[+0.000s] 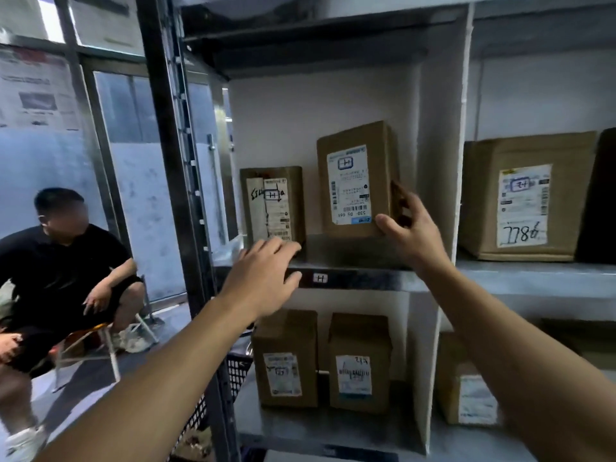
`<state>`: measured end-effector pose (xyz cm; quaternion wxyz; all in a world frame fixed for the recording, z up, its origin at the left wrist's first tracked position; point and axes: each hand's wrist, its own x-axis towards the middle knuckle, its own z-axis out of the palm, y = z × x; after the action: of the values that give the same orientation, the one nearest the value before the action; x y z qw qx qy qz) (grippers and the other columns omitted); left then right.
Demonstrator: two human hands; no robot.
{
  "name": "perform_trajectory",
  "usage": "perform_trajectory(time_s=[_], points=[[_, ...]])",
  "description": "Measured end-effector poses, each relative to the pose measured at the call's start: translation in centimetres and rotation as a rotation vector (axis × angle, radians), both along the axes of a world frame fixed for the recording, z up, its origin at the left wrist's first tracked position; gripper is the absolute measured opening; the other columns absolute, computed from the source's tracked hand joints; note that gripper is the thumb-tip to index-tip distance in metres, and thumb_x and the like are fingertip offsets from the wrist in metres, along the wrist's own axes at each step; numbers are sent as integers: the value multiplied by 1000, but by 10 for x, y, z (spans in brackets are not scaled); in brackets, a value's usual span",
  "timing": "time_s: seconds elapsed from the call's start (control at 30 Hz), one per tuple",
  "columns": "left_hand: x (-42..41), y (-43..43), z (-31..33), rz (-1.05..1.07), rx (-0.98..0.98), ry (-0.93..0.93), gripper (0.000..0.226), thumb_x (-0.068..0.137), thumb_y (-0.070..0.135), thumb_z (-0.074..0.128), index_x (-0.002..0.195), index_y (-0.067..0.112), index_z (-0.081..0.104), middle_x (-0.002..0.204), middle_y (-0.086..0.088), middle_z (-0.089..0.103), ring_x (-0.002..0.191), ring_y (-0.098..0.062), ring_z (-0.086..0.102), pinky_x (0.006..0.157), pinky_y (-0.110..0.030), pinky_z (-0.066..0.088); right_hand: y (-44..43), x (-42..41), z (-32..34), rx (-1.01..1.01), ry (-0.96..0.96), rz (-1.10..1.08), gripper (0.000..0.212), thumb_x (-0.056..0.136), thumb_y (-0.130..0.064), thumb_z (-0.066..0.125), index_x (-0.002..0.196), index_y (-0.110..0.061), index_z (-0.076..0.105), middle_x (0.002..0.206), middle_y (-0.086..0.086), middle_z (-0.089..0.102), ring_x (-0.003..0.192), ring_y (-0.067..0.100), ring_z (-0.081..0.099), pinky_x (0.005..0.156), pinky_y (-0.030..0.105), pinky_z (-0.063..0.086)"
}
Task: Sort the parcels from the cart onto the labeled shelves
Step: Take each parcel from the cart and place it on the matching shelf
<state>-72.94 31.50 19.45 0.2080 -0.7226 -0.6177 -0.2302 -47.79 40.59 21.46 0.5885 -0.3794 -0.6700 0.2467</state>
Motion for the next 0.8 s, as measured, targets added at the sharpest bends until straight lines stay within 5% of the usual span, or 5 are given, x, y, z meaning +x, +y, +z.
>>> perform_trajectory(time_s=[0.33,0.47,0.63,0.8], points=[[-6,31,-4,-148,24,-106,49,97,42,51,142,25,43,139,6,48,130,-14,41,109,-37,37,28,1,-2,-126,-113,6,74,92,-27,69,146,-51,25,136,-4,53,121,25,59,96,52,55],[-8,36,-11,-187,21,-147,49,96,41,52,141,25,45,138,4,49,130,-15,41,108,-40,39,34,2,-4,-187,-92,4,81,91,-15,70,146,-52,25,120,-10,55,119,24,59,96,50,56],[-12,37,-15,-208,23,-162,49,96,42,51,142,26,44,140,6,47,132,-13,39,111,-39,37,40,0,-4,-198,-41,-27,80,91,-11,71,146,-49,28,124,-3,61,116,21,61,96,47,56],[-15,36,-14,-217,29,-159,48,96,41,52,141,26,44,140,6,48,132,-14,40,110,-37,38,44,-2,-4,-204,-52,-72,76,90,-20,73,146,-47,30,119,-5,63,98,20,68,66,33,58]])
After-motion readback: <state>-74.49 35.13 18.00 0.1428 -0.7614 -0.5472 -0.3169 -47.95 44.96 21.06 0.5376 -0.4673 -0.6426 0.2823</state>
